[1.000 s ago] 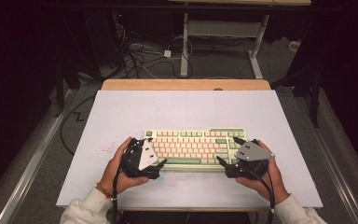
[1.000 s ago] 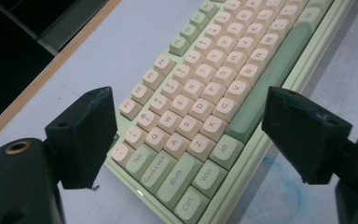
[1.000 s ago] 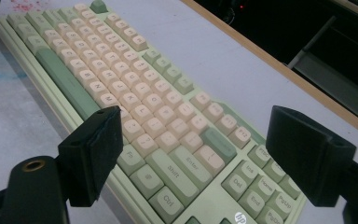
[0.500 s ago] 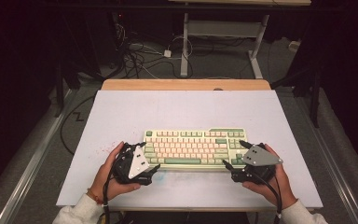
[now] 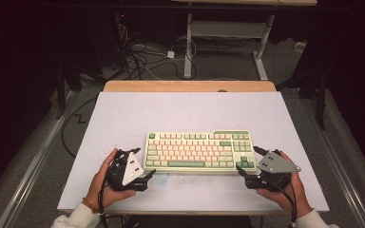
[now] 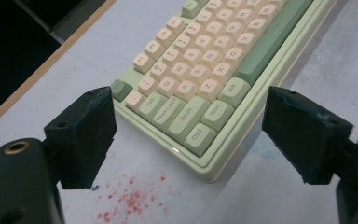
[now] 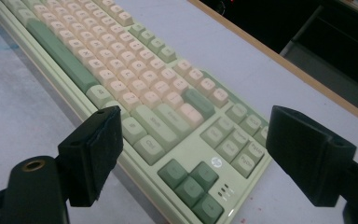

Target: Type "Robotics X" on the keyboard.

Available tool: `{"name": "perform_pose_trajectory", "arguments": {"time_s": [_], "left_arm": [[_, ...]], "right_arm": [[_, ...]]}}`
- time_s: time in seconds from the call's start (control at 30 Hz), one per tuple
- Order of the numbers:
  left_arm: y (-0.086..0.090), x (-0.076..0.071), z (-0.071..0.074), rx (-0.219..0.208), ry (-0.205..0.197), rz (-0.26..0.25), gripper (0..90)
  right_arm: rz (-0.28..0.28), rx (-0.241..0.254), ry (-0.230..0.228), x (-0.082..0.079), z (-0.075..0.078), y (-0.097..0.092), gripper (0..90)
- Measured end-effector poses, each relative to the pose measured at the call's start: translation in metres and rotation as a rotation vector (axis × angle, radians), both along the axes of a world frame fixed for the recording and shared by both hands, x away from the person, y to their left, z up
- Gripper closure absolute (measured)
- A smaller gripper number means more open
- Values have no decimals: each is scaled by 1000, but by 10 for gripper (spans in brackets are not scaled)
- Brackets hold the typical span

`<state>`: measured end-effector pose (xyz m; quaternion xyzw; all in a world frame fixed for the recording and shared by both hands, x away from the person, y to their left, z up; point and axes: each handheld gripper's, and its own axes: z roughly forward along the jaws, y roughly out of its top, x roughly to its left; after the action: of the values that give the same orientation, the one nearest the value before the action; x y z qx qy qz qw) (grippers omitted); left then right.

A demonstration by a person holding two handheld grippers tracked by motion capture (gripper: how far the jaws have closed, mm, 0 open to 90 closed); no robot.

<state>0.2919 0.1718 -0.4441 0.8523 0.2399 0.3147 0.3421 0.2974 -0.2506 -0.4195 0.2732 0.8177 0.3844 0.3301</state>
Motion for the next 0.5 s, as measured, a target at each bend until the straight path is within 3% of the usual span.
{"name": "perform_pose_trajectory", "arguments": {"time_s": [0.37, 0.5], "left_arm": [[14, -8, -14, 21, 3, 45, 151], [24, -12, -19, -9, 29, 56, 150]], "right_arm": [[-42, 11, 6, -4, -14, -21, 183], [-73, 28, 18, -4, -20, -30, 182]]}}
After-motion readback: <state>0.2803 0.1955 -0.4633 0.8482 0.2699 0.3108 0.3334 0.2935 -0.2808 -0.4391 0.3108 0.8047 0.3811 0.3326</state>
